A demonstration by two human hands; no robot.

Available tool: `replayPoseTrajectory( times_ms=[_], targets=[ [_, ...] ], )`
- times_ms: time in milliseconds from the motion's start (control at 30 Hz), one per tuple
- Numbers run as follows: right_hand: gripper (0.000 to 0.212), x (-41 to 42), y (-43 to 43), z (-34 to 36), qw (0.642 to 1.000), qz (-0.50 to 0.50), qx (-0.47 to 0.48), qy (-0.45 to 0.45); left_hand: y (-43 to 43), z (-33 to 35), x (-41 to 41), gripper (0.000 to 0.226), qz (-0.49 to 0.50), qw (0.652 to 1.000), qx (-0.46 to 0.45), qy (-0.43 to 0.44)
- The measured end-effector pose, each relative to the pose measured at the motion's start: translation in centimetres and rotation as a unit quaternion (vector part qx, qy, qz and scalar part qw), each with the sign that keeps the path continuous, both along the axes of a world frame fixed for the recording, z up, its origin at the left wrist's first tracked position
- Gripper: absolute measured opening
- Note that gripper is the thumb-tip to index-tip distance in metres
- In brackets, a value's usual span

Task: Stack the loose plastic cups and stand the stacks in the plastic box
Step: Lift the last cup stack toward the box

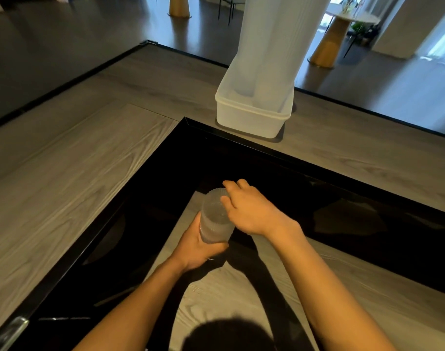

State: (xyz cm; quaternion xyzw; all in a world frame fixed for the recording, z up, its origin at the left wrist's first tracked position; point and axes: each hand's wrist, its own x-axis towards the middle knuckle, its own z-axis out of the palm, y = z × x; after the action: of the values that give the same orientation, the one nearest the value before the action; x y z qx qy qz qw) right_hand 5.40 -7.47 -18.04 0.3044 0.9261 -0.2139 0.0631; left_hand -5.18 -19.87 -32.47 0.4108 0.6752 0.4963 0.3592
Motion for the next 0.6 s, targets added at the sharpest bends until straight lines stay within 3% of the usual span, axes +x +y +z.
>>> replayPoseTrajectory(
  times_ms=[67,200,300,600],
  targets=[
    [0.058,0.7,0.0,-1.1,0.989,-0.022,-0.118,0.086,-0.1,0.2,-0.1,0.081,-0.007,1.0,-0.003,-0.004],
    [0.073,2.9,-0.4,-2.6,0.905,-0.087,-0.358,0.21,-0.4,1.0,-0.5,0.085,-0.033,0.999,-0.022,-0.01],
    [0.086,4.2,-1.0,-3.8,0.923,-0.046,-0.319,0.212,-0.4,1.9,-0.7,0.082,-0.05,0.998,-0.033,-0.006],
    [0.077,4.5,-1.3,0.5,0.923,-0.098,-0.242,0.283,-0.1,9.1,-1.6,0.068,-0.104,0.991,-0.084,-0.008]
  ],
)
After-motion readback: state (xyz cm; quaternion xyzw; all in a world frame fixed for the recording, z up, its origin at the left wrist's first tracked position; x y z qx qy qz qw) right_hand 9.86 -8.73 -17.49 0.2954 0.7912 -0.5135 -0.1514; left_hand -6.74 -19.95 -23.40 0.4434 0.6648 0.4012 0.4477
